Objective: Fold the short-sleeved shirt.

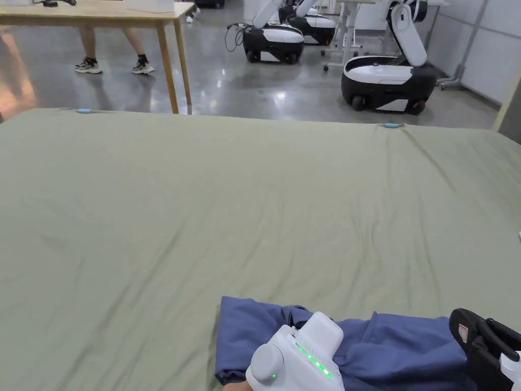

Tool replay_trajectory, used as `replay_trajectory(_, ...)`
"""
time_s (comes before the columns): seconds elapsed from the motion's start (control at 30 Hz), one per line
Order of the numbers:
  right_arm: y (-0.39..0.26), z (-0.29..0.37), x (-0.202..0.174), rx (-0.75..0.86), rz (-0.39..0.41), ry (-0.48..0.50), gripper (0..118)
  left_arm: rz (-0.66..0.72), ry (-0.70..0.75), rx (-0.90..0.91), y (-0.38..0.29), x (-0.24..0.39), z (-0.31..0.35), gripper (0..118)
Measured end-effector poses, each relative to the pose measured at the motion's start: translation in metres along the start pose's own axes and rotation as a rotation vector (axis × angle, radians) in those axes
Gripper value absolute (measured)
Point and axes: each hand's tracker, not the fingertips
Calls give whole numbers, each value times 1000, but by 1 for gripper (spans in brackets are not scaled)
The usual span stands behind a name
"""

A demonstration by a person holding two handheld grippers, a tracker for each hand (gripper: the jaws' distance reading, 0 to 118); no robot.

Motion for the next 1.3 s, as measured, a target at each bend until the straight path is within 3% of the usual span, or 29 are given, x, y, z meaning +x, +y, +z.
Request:
replay_trajectory(0.03, 0, 1, 2, 1, -4, 2, 2, -25, 29, 31, 0, -2, 1, 88)
replay_trajectory(0.1, 0, 0, 4, -1, -12, 6, 2, 64, -24, 84, 8, -6, 12, 106)
replay_trajectory(0.17, 0, 1, 4, 4, -13, 5, 2, 252, -221, 181, 10, -32, 35, 113)
replay_trajectory(0.23, 0, 1, 5, 3, -20, 11, 2, 407, -330, 253, 10, -63, 63, 112)
replay_trajectory(0.33, -4, 0, 6, 4, -30, 10, 2, 648, -303, 345, -4, -104, 83, 110)
replay_trajectory(0.37, -5, -1, 6, 3, -36, 8, 2, 733, -312, 335, -10, -115, 82, 104)
replay_trajectory(0.4, -7, -1, 7, 1, -41, 10, 2, 825, -342, 341, -17, -125, 78, 87)
replay_trajectory(0.43, -8, -2, 8, -3, -48, 11, 2, 896, -389, 328, -22, -132, 71, 47)
replay_trajectory(0.47, -9, -2, 9, -6, -54, 11, 2, 956, -439, 302, -26, -135, 60, 15)
replay_trajectory(0.5, -10, -2, 10, -8, -59, 11, 2, 997, -427, 278, -30, -135, 48, 10)
replay_trajectory(0.7, -11, 4, 17, -9, -79, -4, 2, 1071, -588, 251, -29, -86, -12, 10)
replay_trajectory(0.77, -11, 5, 20, -10, -81, -9, 2, 1053, -518, 196, -21, -66, -26, 10)
replay_trajectory(0.97, -11, 8, 21, -6, -87, -11, 2, 1030, -535, 257, -11, -44, -23, 11)
replay_trajectory(1.13, -9, 2, 15, -9, -71, 11, 2, 1098, -502, 295, -31, -82, 7, 10)
replay_trajectory(1.23, -5, 1, 9, -10, -52, 31, 2, 1016, -425, 353, -57, -117, 44, 12)
replay_trajectory(1.27, -4, -1, 7, -10, -45, 38, 2, 997, -417, 328, -67, -132, 54, 24)
replay_trajectory(1.3, -3, -3, 4, -10, -39, 41, 2, 978, -402, 291, -75, -142, 59, 57)
